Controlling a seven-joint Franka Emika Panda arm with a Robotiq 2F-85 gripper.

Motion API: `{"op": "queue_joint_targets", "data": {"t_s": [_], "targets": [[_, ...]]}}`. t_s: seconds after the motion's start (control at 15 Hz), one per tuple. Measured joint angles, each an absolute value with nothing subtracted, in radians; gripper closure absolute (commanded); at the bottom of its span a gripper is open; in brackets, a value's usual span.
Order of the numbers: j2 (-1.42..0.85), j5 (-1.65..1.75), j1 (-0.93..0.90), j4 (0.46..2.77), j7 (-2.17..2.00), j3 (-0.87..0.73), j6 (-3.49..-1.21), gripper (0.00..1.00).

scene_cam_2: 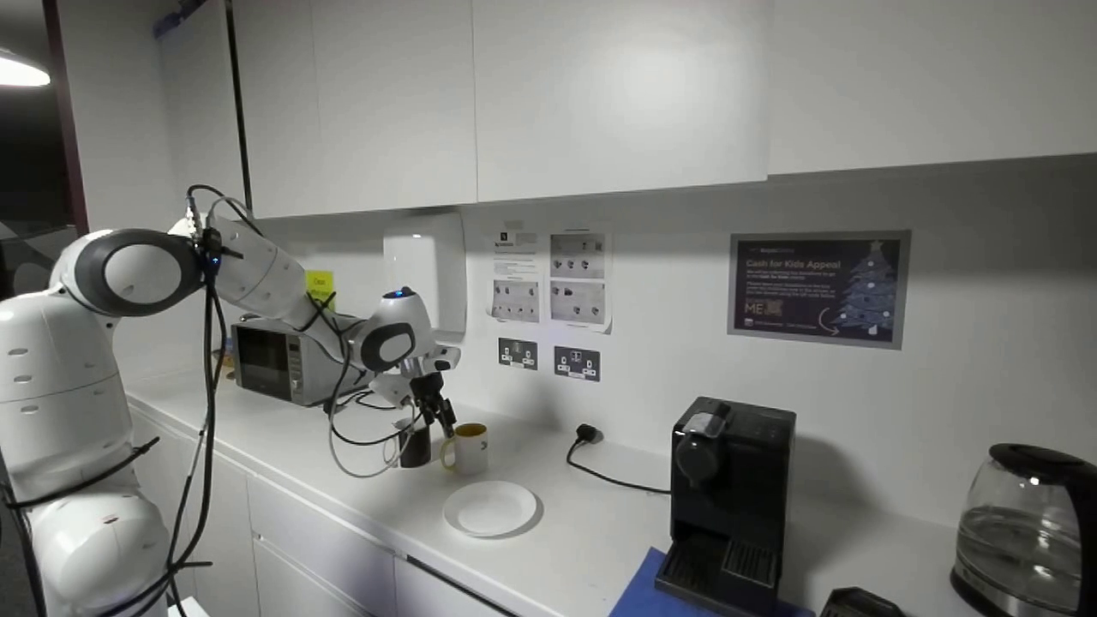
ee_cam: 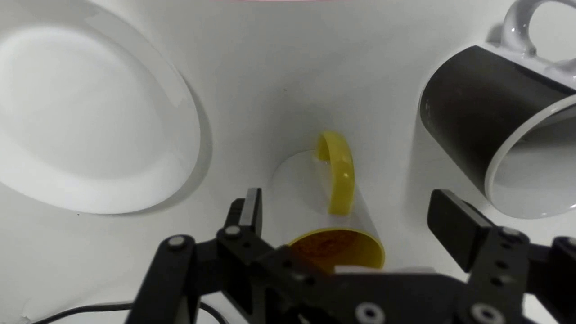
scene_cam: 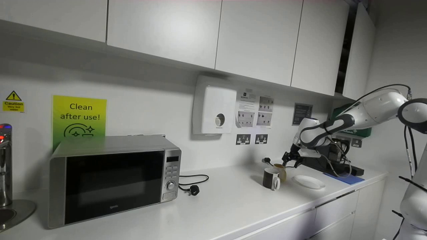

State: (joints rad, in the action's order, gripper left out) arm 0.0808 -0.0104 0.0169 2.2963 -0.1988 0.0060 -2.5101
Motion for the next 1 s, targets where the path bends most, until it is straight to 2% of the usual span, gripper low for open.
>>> {"op": "queue_joint_targets", "data": {"t_s": [0.73,1.0], "targets": [[0.034,-0.008,0.017,2.270,-0.227,0.000,-2.521,0.00],[0.034,0.086,0.029,2.281,-0.370,-0.008,-2.521,0.00]]}}
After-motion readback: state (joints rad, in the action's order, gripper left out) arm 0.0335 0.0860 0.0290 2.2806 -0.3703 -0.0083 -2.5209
